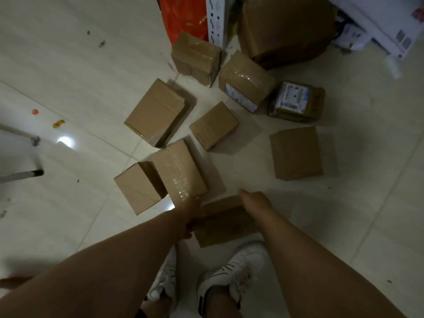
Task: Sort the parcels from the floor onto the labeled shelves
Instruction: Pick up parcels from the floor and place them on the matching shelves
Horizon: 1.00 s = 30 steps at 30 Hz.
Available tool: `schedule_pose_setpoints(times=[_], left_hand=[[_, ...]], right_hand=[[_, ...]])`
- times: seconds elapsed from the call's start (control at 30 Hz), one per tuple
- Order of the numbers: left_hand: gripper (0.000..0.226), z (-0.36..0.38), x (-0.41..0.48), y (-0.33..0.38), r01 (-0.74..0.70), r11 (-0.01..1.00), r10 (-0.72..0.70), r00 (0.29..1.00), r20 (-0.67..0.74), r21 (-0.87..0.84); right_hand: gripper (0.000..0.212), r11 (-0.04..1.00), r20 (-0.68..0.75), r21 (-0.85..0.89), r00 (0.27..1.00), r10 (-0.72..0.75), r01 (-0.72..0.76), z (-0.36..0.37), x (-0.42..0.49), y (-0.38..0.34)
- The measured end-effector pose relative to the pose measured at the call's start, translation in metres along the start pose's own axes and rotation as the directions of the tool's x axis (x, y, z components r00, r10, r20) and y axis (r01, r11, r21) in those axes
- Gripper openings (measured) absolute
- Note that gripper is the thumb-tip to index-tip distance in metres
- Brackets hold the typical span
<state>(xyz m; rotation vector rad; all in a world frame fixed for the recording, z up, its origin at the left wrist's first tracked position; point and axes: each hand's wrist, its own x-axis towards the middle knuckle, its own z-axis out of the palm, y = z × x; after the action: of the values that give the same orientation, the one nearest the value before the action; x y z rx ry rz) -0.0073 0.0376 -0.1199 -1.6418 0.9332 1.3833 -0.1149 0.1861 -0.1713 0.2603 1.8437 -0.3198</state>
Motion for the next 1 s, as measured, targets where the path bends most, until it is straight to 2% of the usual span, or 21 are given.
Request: schedule_pose_setpoints(times=[0.07, 0.2, 0.3, 0.4, 0.43, 0.5, 0.6, 0.73, 0.83, 0.93, 1.0], left_hand=[[0.044, 0.004, -0.029, 0.004, 0.002, 0.998, -0.001, 1.0, 0.025, -0.059], [0.038, 0.008, -0.111, 0.023, -0.035, 0.992, 0.035, 0.999, -0.006, -0.121], [0.037, 0.002, -0.197, 0.041, -0.071, 0.982, 0.075, 0.997, 0.013, -0.174], [0.044, -0.011, -0.288, 0.056, -0.146, 0.976, 0.148, 0.989, 0.004, -0.163], [0.043, -0.016, -0.319, 0.06, -0.168, 0.972, 0.171, 0.985, 0.006, -0.162], [0.037, -0.026, -0.378, 0.066, -0.197, 0.964, 0.205, 0.978, 0.028, -0.177], [0.033, -0.048, -0.466, 0.067, -0.22, 0.956, 0.251, 0.956, 0.149, -0.194], [0.043, -0.083, -0.569, 0.06, -0.332, 0.907, 0.401, 0.869, 0.29, -0.261], [0.045, -0.103, -0.631, 0.056, -0.482, 0.835, 0.549, 0.751, 0.366, -0.264], [0.03, -0.124, -0.69, 0.059, -0.586, 0.772, 0.626, 0.629, 0.461, -0.248], [0.028, -0.137, -0.722, 0.061, -0.643, 0.722, 0.666, 0.548, 0.506, -0.254]], right_hand=[[0.062, 0.999, -0.067, 0.019, 0.997, 0.031, -0.03, -0.022, -0.032, -0.004], [0.048, 0.992, -0.205, 0.107, 0.978, -0.046, 0.069, -0.07, -0.113, -0.015], [0.043, 0.954, -0.329, 0.273, 0.944, -0.031, 0.127, -0.115, -0.202, -0.028], [0.016, 0.857, -0.364, 0.473, 0.931, -0.02, 0.204, -0.159, -0.295, -0.041], [0.014, 0.806, -0.352, 0.55, 0.936, -0.014, 0.219, -0.172, -0.327, -0.047], [0.021, 0.697, -0.315, 0.674, 0.949, -0.029, 0.245, -0.195, -0.387, -0.055], [0.031, 0.592, -0.323, 0.732, 0.937, -0.134, 0.337, -0.225, -0.473, -0.065], [0.046, 0.482, -0.374, 0.765, 0.904, -0.208, 0.427, -0.256, -0.578, -0.084], [0.049, 0.433, -0.394, 0.767, 0.88, -0.267, 0.474, -0.272, -0.65, -0.101], [0.04, 0.428, -0.42, 0.72, 0.834, -0.358, 0.547, -0.285, -0.709, -0.116], [0.044, 0.413, -0.452, 0.696, 0.805, -0.384, 0.588, -0.294, -0.74, -0.124]])
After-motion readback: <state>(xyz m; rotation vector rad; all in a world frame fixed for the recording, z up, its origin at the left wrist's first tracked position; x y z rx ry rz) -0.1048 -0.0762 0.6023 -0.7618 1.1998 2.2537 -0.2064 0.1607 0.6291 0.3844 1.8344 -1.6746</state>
